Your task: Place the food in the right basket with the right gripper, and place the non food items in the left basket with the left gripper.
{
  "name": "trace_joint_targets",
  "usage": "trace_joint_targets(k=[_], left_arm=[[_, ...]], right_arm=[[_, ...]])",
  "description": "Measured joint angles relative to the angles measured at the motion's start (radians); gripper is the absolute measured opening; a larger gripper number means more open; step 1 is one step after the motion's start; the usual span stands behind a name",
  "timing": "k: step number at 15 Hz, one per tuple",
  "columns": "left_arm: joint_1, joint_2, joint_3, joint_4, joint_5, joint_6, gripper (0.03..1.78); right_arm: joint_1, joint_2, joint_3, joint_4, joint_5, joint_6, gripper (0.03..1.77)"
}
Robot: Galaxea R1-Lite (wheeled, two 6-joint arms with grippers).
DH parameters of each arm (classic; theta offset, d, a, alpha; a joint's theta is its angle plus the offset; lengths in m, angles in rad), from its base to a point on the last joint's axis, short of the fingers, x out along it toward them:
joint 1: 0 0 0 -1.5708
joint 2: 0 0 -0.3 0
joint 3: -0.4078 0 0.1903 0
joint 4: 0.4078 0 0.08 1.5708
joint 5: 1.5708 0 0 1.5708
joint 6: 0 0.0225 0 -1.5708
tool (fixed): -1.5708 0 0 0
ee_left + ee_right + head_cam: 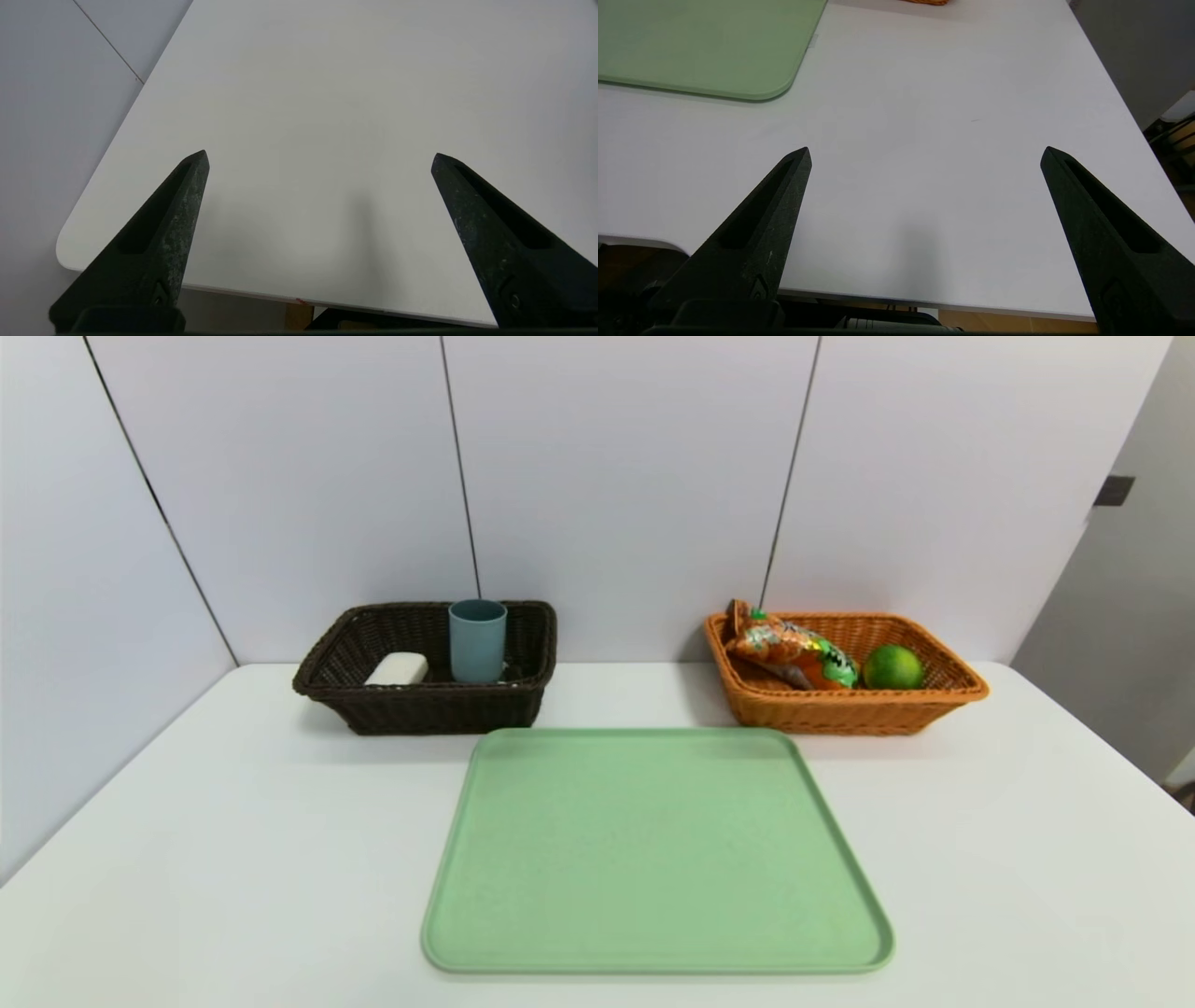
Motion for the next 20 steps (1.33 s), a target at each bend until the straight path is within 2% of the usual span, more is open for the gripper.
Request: trace_joint_targets(k=[3, 6, 8, 9, 11, 13, 15, 17, 20], left_arm=[[-0.001, -0.003, 0.069, -0.156, 0.000, 0.017, 1.69], [-0.001, -0.003, 0.171, -0.388, -0.020, 0.087, 1.69], [-0.001, -0.003, 0.191, -0.433, -0.023, 0.096, 1.69], [-0.002, -0.003, 0.195, -0.435, -0.024, 0.101, 1.69], [-0.002, -0.003, 0.202, -0.454, -0.035, 0.145, 1.69], [-0.003, -0.003, 0.224, -0.486, -0.127, 0.210, 1.69], [-0.003, -0.003, 0.244, -0.495, -0.233, 0.218, 1.69], [-0.003, -0.003, 0.250, -0.495, -0.246, 0.178, 1.69], [-0.003, -0.003, 0.251, -0.467, -0.248, 0.005, 1.69]], right_arm=[[0.001, -0.021, 0.101, -0.164, -0.067, 0.038, 1.69], [0.000, -0.027, 0.309, -0.477, -0.129, 0.017, 1.69], [0.000, -0.027, 0.406, -0.689, -0.140, -0.001, 1.69], [0.000, -0.027, 0.423, -0.746, -0.139, 0.003, 1.69], [0.000, -0.027, 0.439, -0.761, -0.131, 0.040, 1.69], [0.000, -0.027, 0.443, -0.760, -0.104, 0.043, 1.69], [0.000, -0.027, 0.444, -0.713, -0.027, 0.036, 1.69], [0.000, -0.027, 0.444, -0.615, 0.032, 0.003, 1.69], [0.000, -0.027, 0.444, -0.603, 0.039, 0.005, 1.69]])
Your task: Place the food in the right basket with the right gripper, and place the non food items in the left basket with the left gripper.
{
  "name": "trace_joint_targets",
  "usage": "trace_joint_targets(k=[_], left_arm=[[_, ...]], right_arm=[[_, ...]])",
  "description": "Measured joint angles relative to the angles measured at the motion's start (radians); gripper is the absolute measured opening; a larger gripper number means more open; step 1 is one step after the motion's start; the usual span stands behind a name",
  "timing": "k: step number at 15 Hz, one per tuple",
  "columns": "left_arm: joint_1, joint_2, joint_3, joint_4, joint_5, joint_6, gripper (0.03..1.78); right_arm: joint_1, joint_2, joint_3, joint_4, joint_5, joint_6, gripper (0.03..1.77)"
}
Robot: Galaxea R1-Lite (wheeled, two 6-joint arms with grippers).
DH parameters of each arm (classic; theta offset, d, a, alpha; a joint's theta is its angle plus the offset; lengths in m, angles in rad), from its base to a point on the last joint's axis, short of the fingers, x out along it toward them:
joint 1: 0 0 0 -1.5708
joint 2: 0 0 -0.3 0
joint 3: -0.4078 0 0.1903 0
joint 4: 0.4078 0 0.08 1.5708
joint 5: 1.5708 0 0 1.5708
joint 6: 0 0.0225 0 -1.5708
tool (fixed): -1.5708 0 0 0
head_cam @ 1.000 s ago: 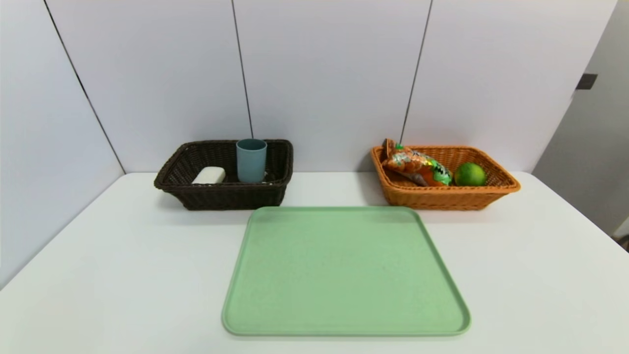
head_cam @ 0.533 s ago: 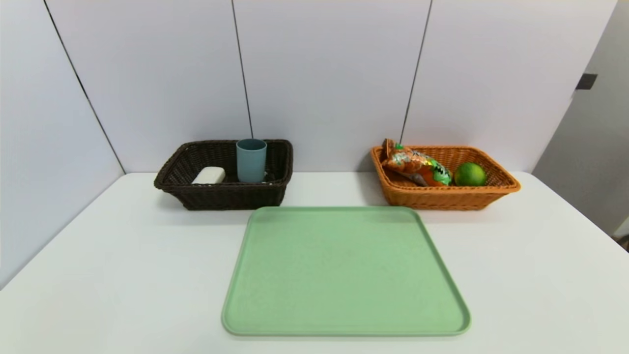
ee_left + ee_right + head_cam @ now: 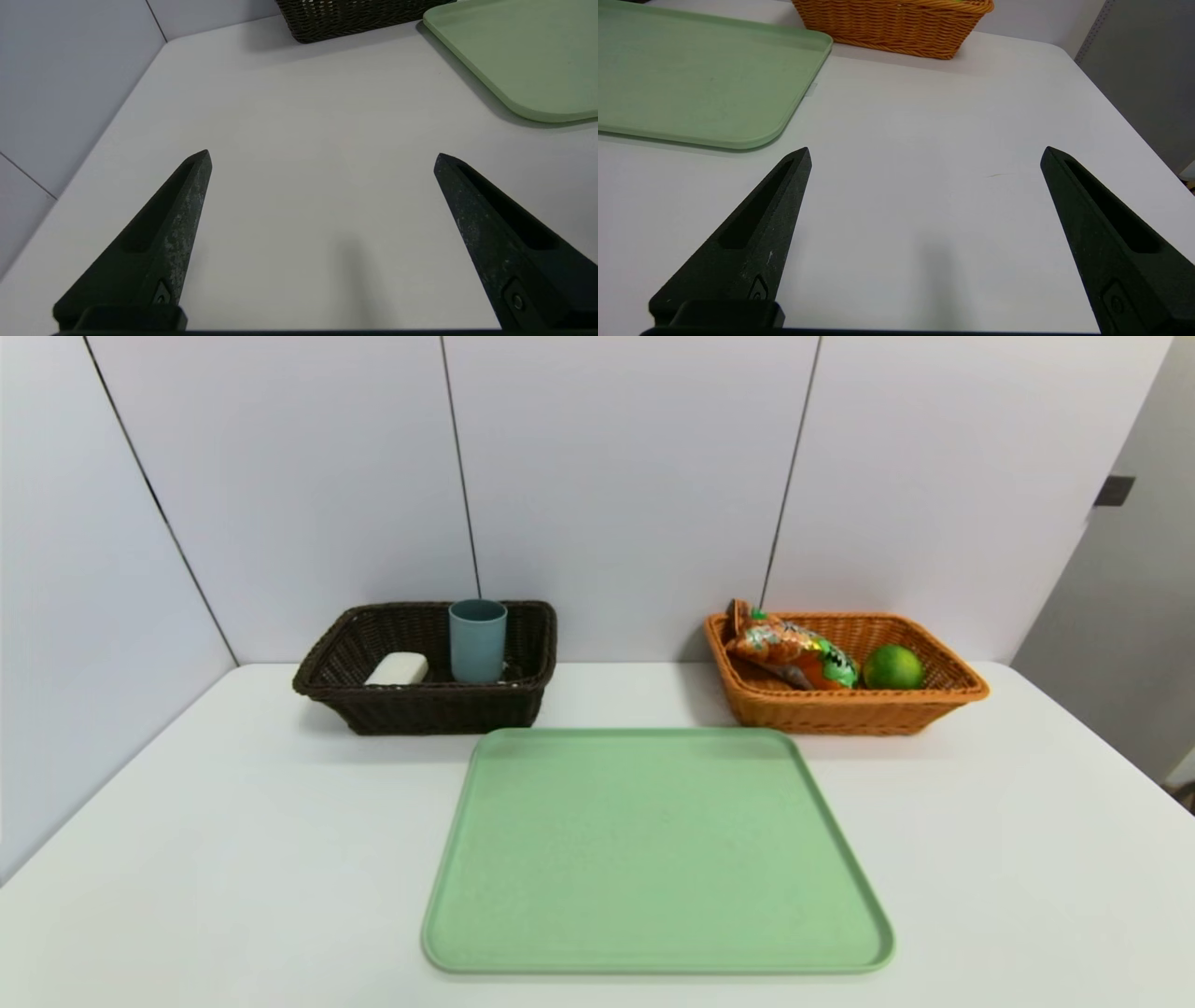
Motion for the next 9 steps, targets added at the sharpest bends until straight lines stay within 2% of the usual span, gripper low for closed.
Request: trace_joint_targets(k=[2, 6, 9], left_arm=[[0.000, 0.000, 0.000, 0.006, 0.041, -0.113, 1.69], [0.000, 0.000, 0.000, 0.005, 0.064, -0.177, 1.69], [0.000, 0.000, 0.000, 0.003, 0.066, -0.181, 1.69]], right_arm=[[0.000, 0.000, 0.000, 0.000, -0.001, 0.001, 1.69], [0.000, 0.000, 0.000, 0.002, -0.008, 0.003, 1.69], [0.000, 0.000, 0.000, 0.001, -0.009, 0.005, 1.69]])
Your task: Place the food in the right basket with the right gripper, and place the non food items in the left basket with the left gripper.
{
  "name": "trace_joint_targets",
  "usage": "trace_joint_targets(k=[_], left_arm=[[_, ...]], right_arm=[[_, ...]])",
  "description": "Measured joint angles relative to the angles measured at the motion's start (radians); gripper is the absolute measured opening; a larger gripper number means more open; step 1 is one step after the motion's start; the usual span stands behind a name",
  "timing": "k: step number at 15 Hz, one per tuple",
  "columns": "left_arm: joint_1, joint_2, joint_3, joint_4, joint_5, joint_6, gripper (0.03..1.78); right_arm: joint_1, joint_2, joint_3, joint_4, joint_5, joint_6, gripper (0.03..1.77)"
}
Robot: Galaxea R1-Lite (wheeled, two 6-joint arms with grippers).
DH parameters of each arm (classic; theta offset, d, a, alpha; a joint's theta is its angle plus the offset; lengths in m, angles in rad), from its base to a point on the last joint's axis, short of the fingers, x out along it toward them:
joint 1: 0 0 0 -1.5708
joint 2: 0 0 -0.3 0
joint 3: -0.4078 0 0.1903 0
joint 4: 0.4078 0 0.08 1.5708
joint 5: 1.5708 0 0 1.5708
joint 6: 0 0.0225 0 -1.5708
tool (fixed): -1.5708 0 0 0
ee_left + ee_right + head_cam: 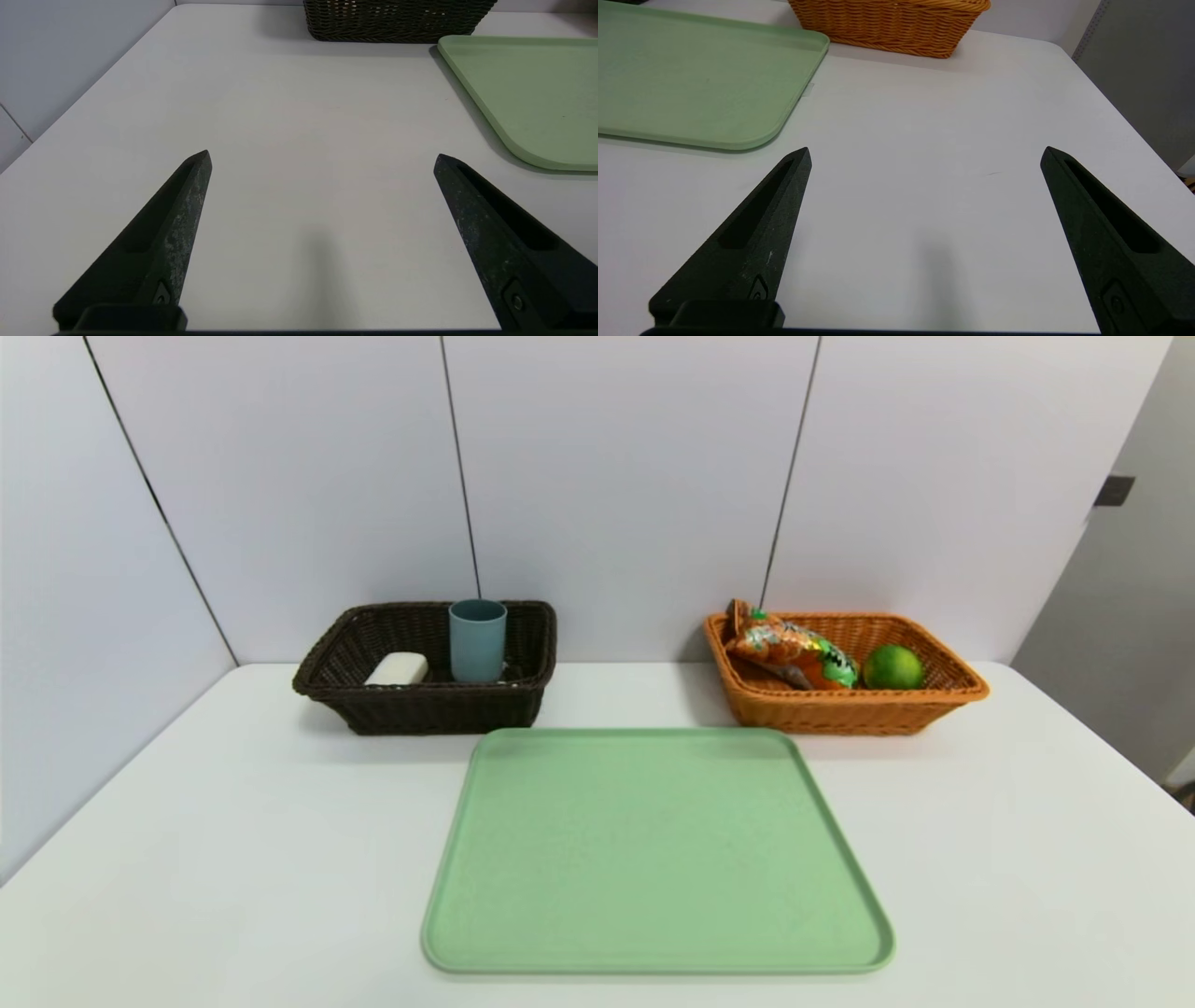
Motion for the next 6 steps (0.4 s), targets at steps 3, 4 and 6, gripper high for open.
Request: trace_joint_targets(k=[3, 4, 6], left_arm=[[0.000, 0.000, 0.000, 0.000, 0.000, 0.000, 1.69], [0.000, 0.000, 0.000, -0.001, 0.000, 0.000, 1.69], [0.000, 0.000, 0.000, -0.001, 0.000, 0.000, 1.69]], right_arm=[[0.000, 0.000, 0.000, 0.000, 0.000, 0.008, 1.69], [0.000, 0.000, 0.000, 0.000, 0.002, 0.010, 1.69], [0.000, 0.000, 0.000, 0.001, -0.001, 0.014, 1.69]])
